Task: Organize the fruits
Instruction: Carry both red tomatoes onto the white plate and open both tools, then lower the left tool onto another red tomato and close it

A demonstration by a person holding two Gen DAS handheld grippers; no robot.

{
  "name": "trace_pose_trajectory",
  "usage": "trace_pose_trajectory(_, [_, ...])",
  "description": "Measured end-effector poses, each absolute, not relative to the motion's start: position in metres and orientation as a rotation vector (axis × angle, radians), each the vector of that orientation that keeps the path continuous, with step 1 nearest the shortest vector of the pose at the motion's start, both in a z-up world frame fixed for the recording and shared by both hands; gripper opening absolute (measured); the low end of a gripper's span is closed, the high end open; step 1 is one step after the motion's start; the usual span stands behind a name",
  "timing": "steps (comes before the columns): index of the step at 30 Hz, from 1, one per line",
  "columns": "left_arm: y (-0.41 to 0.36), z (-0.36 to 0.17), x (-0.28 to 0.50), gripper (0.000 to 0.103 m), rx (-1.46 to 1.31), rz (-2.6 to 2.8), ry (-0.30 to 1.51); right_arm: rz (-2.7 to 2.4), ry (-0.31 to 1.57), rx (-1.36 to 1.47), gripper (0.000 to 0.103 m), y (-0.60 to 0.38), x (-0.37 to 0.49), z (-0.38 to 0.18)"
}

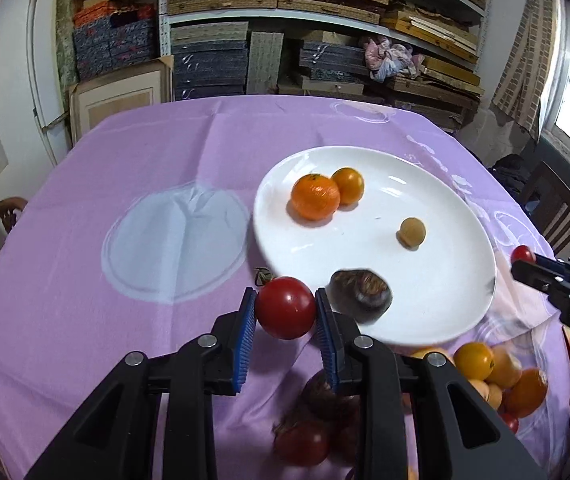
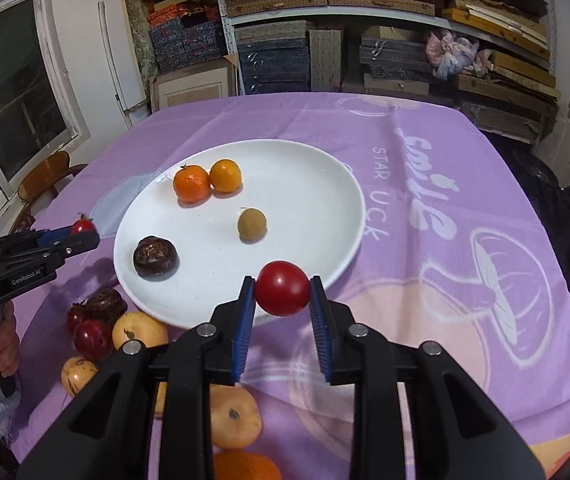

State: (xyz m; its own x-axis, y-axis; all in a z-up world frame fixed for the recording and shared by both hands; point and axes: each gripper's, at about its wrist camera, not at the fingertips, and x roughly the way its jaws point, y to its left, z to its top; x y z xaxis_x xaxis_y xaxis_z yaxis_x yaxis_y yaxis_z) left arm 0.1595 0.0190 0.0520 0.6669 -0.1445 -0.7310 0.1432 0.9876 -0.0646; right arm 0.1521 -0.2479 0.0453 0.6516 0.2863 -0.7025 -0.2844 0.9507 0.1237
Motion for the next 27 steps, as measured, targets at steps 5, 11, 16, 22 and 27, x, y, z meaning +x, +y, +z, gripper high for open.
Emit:
trace_pose_trajectory(5, [-0.007,0.045,0.199,0.03,0.019,-0.165,0.855,0.329,0.842,-0.041,0.027,-0.217,0.183,0.033])
trace_pose_trajectory(11, [0.002,0.041,0.202,0.048,-0.022,-0.15,0.863,0.296,0.806,-0.001,0.046,-0.226,0.17,0.03])
trace_pose_trajectory(16, [0.031,0.056,0.171,0.058,-0.081,-0.134,0.834,0.296,0.732,0.074,0.056,-0.252,0.13,0.045])
trace_pose_trajectory(22, [0.058,0.046,0.115,0.06,-0.099,-0.103,0.863,0.235,0.584,0.106,0.087,-0.28,0.055,0.042])
trace_pose_trajectory(27, [0.056,0.025,0.083,0.06,-0.081,-0.096,0.858,0.226,0.513,0.128,0.09,-0.292,0.024,0.036])
